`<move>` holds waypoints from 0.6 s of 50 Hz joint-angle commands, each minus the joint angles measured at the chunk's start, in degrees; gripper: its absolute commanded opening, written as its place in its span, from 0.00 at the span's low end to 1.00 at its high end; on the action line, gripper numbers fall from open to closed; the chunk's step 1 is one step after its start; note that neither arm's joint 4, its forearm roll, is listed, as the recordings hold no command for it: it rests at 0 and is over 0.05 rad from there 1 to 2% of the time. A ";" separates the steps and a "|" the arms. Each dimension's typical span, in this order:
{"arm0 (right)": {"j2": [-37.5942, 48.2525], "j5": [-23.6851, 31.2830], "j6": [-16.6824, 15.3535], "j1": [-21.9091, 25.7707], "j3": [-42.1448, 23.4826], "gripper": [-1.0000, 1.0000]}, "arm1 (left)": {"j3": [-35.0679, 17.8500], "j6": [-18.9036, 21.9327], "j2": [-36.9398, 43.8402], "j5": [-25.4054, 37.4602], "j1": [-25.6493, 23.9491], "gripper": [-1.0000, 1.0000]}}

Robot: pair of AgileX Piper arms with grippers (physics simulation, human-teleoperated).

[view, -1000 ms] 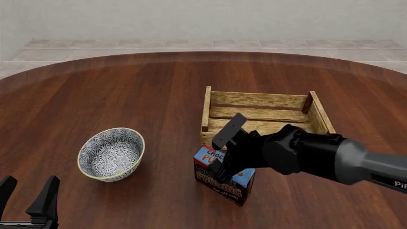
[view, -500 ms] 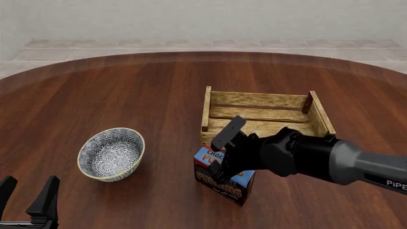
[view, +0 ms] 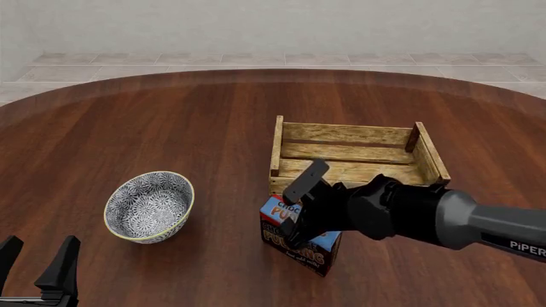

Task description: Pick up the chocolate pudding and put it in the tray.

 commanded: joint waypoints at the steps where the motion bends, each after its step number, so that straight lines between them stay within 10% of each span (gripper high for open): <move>1: 0.67 -0.67 0.63 0.32 0.35 1.00 | 0.00 0.00 0.00 0.00 0.00 1.00; 26: 2.67 -2.21 0.87 -0.22 0.37 1.00 | 0.00 0.00 0.00 0.00 0.00 1.00; 27: 2.61 -2.70 0.11 -0.37 0.88 0.00 | 0.00 0.00 0.00 0.00 0.00 1.00; 30: 2.31 -2.62 -0.25 -0.77 0.91 0.00 | 0.00 0.00 0.00 0.00 0.00 1.00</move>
